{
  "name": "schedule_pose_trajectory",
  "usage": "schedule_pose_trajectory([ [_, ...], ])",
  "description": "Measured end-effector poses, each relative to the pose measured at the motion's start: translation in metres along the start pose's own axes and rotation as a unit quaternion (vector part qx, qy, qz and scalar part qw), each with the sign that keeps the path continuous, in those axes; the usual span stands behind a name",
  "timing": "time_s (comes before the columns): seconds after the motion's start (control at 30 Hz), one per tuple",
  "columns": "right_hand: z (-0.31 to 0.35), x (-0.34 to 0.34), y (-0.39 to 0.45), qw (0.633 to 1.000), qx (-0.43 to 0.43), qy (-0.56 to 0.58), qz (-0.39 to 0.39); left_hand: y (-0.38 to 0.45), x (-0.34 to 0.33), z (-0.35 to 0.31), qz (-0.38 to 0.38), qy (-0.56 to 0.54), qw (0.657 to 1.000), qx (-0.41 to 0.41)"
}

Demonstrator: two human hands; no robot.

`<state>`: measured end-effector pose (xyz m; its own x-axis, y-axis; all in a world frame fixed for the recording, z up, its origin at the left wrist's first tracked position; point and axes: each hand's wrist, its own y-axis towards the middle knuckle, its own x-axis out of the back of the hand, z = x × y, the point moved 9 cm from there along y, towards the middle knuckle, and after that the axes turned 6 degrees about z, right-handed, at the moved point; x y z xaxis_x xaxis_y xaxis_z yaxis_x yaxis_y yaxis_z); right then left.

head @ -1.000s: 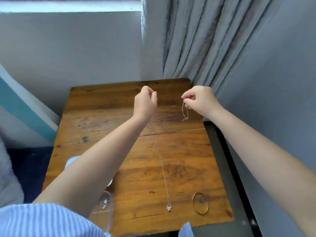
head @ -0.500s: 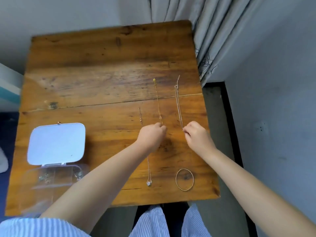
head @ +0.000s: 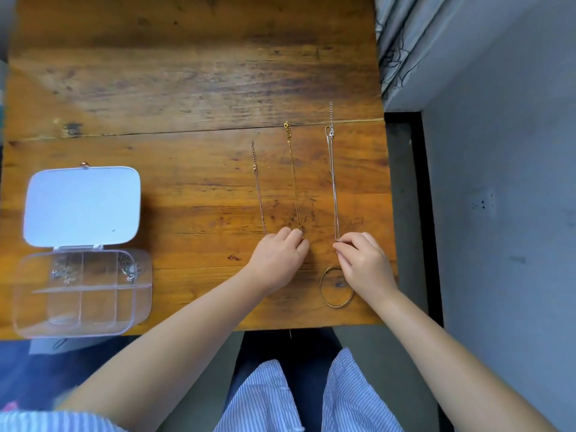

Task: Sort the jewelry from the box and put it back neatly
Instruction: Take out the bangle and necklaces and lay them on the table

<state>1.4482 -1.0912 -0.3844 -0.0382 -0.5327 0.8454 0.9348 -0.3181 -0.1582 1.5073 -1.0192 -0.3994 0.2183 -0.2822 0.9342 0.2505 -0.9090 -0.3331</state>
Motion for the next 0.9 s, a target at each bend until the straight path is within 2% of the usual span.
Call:
schedule_pose_trajectory([
  [0.27, -0.003, -0.003, -0.004, 1.000, -0.008, -0.006, 0.005, -0.008, 0.005, -0.001, -0.070, -0.038, 0.996, 0.048],
  [0.43, 0.020, 0.005, 0.005, 0.999, -0.028, -0.015, -0.025, -0.035, 0.023, 0.023, -0.115, -0.092, 0.983, 0.110],
  [0.57, 0.086, -0.009, 0.026, 0.999, 0.032, 0.003, -0.031, -0.089, 0.033, 0.075, -0.147, -0.136, 0.966, 0.163],
  [0.77, 0.217, -0.062, 0.050, 0.992, 0.119, 0.037, -0.024, -0.208, 0.029, 0.179, -0.229, -0.144, 0.934, 0.232],
  [0.9, 0.286, -0.099, 0.055, 0.991, 0.125, 0.012, -0.037, -0.278, 0.007, 0.242, -0.227, -0.108, 0.930, 0.269],
])
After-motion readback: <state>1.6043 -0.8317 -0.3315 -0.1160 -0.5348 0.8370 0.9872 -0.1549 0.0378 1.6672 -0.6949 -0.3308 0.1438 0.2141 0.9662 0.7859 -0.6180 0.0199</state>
